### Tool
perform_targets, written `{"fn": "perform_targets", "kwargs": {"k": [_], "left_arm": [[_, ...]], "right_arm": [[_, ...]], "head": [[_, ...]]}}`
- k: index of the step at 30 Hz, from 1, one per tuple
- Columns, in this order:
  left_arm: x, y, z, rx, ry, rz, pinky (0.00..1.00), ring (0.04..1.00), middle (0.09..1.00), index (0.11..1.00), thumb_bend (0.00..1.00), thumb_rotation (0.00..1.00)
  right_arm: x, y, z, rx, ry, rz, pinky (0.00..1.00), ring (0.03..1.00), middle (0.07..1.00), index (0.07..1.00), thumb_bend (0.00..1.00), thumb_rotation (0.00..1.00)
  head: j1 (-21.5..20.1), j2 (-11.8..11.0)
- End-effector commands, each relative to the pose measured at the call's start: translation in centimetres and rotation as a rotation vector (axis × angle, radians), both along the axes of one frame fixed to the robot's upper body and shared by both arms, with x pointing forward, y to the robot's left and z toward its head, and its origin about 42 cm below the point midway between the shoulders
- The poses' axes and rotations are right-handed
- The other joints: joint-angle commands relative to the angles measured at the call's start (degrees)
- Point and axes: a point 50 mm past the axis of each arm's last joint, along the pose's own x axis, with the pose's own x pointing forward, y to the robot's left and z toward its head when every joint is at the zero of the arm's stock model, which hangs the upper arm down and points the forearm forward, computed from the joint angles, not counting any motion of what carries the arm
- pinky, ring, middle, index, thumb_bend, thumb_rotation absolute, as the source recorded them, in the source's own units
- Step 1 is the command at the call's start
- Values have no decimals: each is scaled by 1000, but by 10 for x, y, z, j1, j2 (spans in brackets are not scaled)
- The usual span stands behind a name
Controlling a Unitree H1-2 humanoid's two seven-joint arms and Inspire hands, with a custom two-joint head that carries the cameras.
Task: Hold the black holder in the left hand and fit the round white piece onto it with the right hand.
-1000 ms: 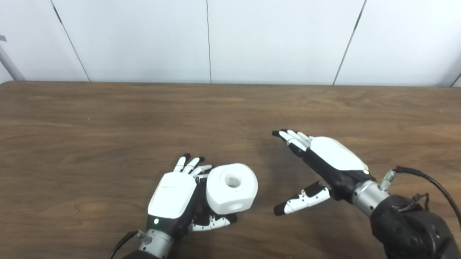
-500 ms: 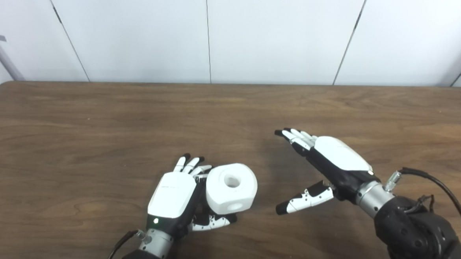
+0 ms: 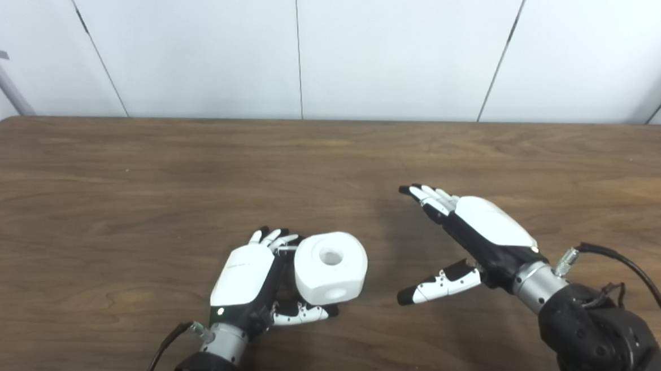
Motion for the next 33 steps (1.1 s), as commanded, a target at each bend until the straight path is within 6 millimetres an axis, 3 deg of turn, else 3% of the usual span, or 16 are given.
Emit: {"fn": "perform_targets", "kwargs": {"k": [1,11,12,13,16,23,33], "left_arm": [[-1,1,-3,13,32,3,1000,923,835,495,523,74],[0,1,-3,4,50,27,1000,929,834,494,523,76],[0,1,-2,6,57,27,1000,930,836,538,735,143],[0,1,-1,7,64,26,1000,936,844,580,871,200],[1,3,2,-5,95,19,1000,957,869,668,974,242],[7,9,11,-63,215,2,1000,1000,951,851,1000,250],[18,34,26,-140,284,-30,1000,1000,982,902,1000,227]], "right_arm": [[3,-3,10,8,-62,-3,1000,1000,996,971,1000,501],[6,-4,11,10,-65,-8,1000,1000,996,971,1000,503],[6,-4,11,9,-67,-9,1000,1000,996,970,1000,505],[7,-5,11,8,-67,-10,1000,1000,996,970,1000,512],[9,-5,11,8,-67,-14,1000,1000,998,974,1000,520],[16,-7,11,8,-75,-17,1000,1000,999,979,1000,524],[21,-5,6,22,-71,-21,1000,1000,999,980,1000,527]], "head": [[1,0],[5,-1],[5,-1],[5,-2],[5,-3],[16,-9],[27,-22]]}}
